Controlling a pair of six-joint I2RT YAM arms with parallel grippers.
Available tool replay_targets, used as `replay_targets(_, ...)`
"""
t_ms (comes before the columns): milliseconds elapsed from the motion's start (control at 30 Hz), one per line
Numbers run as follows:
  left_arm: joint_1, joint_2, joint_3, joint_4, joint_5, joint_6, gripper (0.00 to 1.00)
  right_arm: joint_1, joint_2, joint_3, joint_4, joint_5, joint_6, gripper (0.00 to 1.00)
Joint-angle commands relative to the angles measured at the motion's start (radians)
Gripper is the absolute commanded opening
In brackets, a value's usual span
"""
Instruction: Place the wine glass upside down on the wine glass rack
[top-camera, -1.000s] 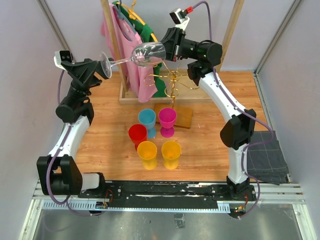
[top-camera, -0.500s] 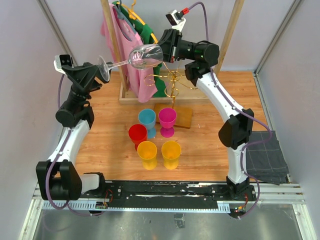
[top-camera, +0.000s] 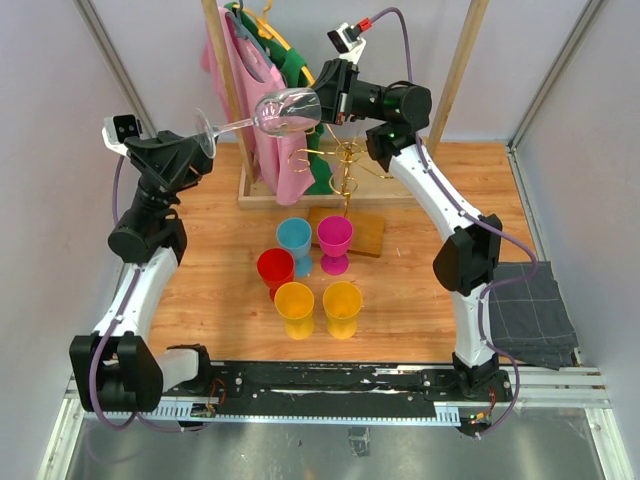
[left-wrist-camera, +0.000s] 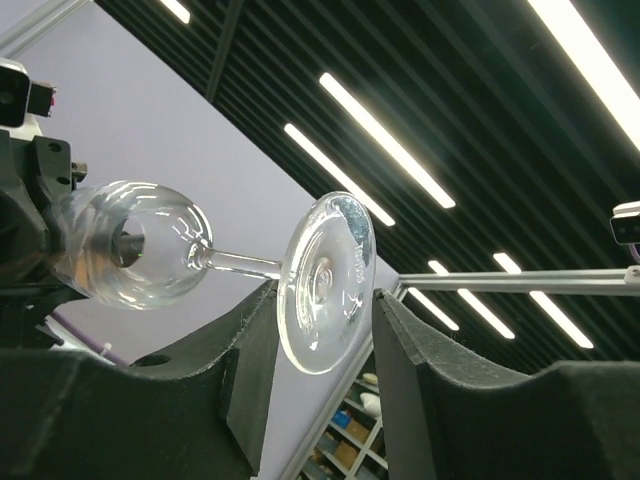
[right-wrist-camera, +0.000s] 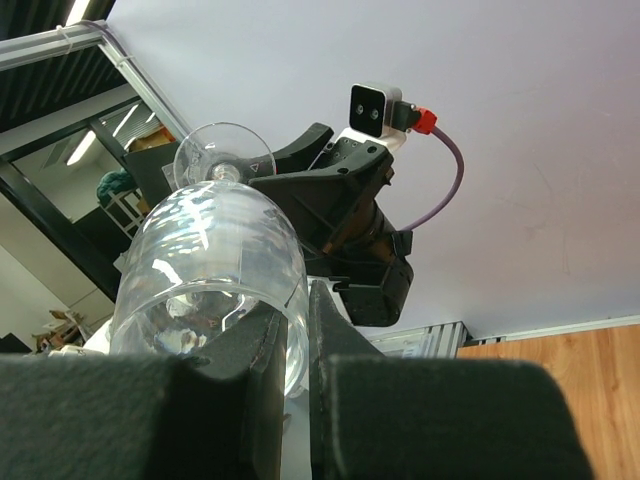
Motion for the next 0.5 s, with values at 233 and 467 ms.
replay_targets(233,-0.009,-0.022,-0.015,0.254,-0.008,-0.326,0.24,-0.009,0.007,0.033,0.025,0.052,-0.019,0.01)
replay_targets(467,-0.009,-0.015,-0.006,0.254,-0.008,-0.326,0.0,-0.009,0.01,0.031,0.014,0.05,-0.025,0.01)
